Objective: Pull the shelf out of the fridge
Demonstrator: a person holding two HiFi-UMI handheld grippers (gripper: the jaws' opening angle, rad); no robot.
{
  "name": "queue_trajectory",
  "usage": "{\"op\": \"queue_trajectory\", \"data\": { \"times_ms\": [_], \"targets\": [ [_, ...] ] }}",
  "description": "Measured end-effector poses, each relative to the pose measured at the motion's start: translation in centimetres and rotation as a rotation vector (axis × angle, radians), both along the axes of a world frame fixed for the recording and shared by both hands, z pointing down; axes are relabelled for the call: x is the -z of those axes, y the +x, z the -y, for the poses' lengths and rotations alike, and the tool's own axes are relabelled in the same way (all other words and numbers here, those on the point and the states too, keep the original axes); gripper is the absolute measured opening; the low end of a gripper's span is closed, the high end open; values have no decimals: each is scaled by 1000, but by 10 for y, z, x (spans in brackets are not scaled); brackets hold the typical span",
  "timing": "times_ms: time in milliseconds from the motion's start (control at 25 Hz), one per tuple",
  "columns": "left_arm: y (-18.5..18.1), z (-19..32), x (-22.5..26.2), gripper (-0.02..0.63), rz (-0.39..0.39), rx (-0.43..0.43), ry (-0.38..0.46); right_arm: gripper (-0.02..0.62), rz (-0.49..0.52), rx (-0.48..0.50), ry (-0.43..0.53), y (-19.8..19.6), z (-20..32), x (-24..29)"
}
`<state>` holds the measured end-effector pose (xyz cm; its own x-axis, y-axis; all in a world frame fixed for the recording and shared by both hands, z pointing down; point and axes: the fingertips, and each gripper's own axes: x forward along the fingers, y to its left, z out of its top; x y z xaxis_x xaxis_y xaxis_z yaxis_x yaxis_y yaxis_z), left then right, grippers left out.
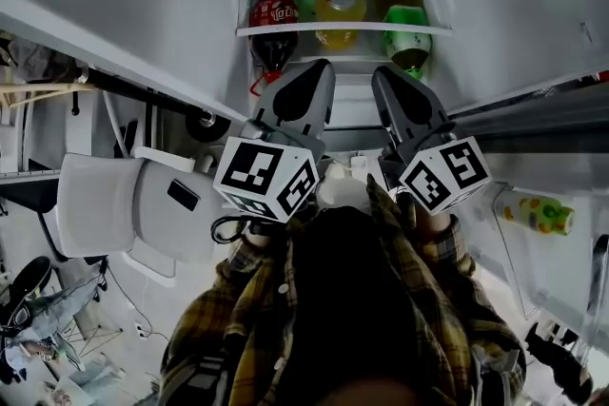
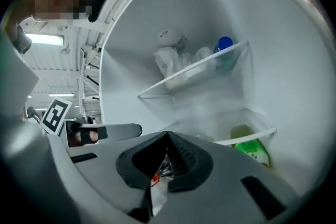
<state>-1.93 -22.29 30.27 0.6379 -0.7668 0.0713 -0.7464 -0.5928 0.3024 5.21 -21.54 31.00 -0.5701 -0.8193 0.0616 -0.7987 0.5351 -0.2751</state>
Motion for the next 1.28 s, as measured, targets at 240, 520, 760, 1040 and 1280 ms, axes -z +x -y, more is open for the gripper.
{"op": "queue_trajectory", "data": {
  "times_ms": [240, 520, 760, 1040, 1280],
  "targets": [
    [8, 9, -9, 3, -2, 35, -28, 17, 30, 24, -16, 11, 16, -3],
    [7, 27, -15, 3, -10, 27, -68, 17, 83, 1, -45, 17, 33, -7],
    [9, 39, -25, 3, -19, 2, -108, 18, 122, -40, -100, 21, 44, -18],
    [2, 56, -44, 3, -67, 46, -182, 20, 229, -46, -215, 21, 59, -40],
    [-2, 63, -62, 6, -110, 60, -265, 26, 296, -64, -274, 22, 70, -53]
  ]
}}
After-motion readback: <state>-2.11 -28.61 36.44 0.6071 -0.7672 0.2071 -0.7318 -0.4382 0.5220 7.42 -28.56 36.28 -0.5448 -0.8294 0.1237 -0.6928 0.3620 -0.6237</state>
